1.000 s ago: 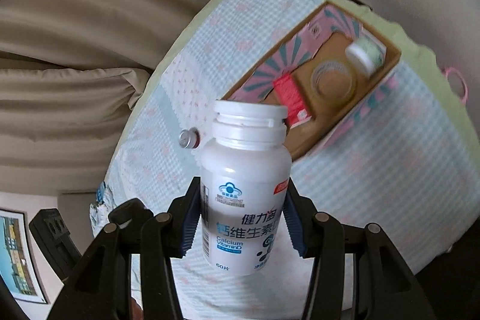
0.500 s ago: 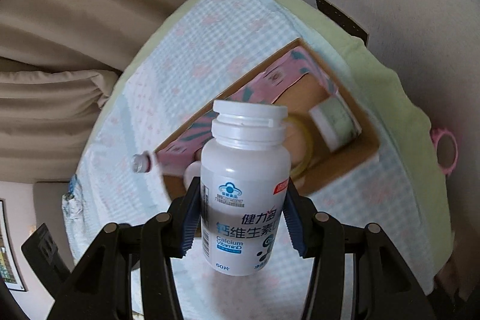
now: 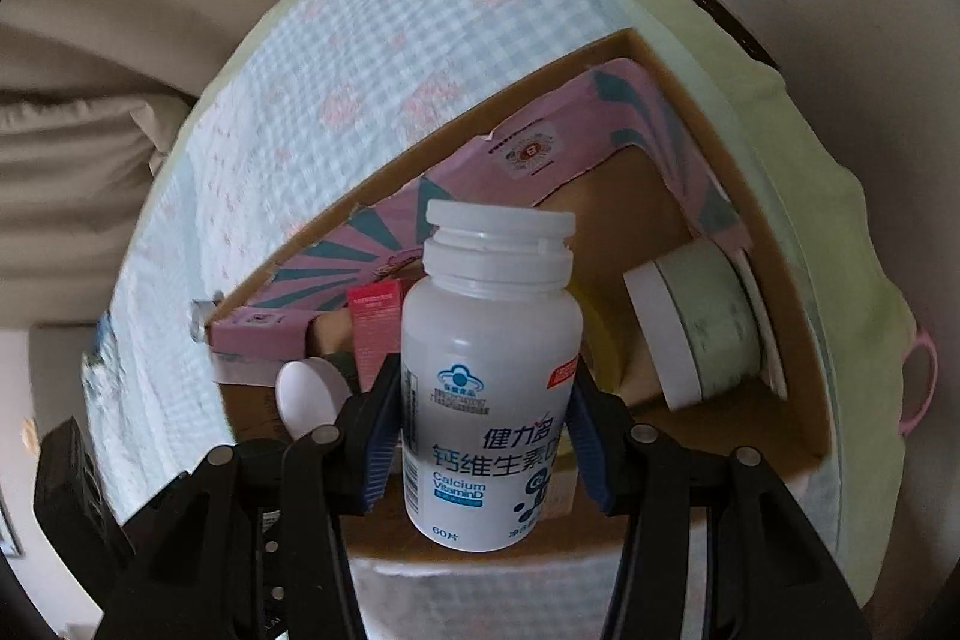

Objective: Organize rigid objects
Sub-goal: 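Release the L'Oreal jar from the left tool while the right tool releases the bottle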

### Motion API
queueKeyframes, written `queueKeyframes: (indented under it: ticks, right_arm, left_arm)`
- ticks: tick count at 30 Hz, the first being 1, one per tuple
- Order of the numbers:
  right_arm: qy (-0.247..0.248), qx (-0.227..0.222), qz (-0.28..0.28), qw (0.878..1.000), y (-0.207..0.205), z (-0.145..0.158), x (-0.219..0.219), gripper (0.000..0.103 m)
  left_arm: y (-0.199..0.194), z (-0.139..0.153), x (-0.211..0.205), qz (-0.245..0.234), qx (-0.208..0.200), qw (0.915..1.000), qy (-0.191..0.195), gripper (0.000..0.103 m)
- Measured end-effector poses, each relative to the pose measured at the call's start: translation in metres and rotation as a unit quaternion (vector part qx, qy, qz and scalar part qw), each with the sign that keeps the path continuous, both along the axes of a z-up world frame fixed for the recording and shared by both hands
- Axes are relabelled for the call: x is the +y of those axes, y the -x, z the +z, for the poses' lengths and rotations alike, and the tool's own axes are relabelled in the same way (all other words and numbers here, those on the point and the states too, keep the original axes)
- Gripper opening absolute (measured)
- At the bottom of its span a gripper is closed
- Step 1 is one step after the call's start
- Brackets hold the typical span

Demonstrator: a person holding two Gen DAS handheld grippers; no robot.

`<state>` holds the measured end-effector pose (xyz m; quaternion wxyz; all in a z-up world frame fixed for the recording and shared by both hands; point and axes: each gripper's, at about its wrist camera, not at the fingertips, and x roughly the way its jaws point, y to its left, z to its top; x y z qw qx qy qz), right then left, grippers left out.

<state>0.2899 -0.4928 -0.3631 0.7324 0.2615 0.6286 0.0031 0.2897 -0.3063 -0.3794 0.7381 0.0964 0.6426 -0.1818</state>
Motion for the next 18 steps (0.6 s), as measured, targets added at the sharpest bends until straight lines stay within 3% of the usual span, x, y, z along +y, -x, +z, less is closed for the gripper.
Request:
queueKeyframes:
  ticks: [3,6,7,9,12,18]
  right_arm:
    - [0.015,0.003,0.025,1.000,-0.005,-0.005,0.008,0.047]
    - [0.016,0.002,0.027,1.000,-0.008,-0.009,0.011,0.050]
    - [0.017,-0.005,0.020,1.000,-0.009,-0.008,0.010,0.054]
    - [0.037,-0.010,0.013,0.999,-0.011,-0.003,0.009,0.103]
    - [0.067,-0.004,0.028,0.997,-0.008,0.005,0.010,0.103]
    - [0.074,-0.001,0.043,0.996,0.006,0.005,0.013,0.103]
  left_arm:
    - [0.001,-0.001,-0.005,-0.008,-0.020,0.9996,-0.019,0.058]
    - [0.000,0.007,-0.008,-0.012,-0.034,0.9992,-0.016,0.103]
    - [0.000,0.009,-0.007,-0.010,-0.036,0.9993,-0.011,0.103]
    - [-0.001,0.011,-0.002,-0.002,-0.032,0.9995,-0.003,0.103]
    - [0.001,0.012,0.011,0.019,-0.029,0.9994,0.001,0.103]
    - [0.003,0.014,0.023,0.038,-0.031,0.9988,0.000,0.103]
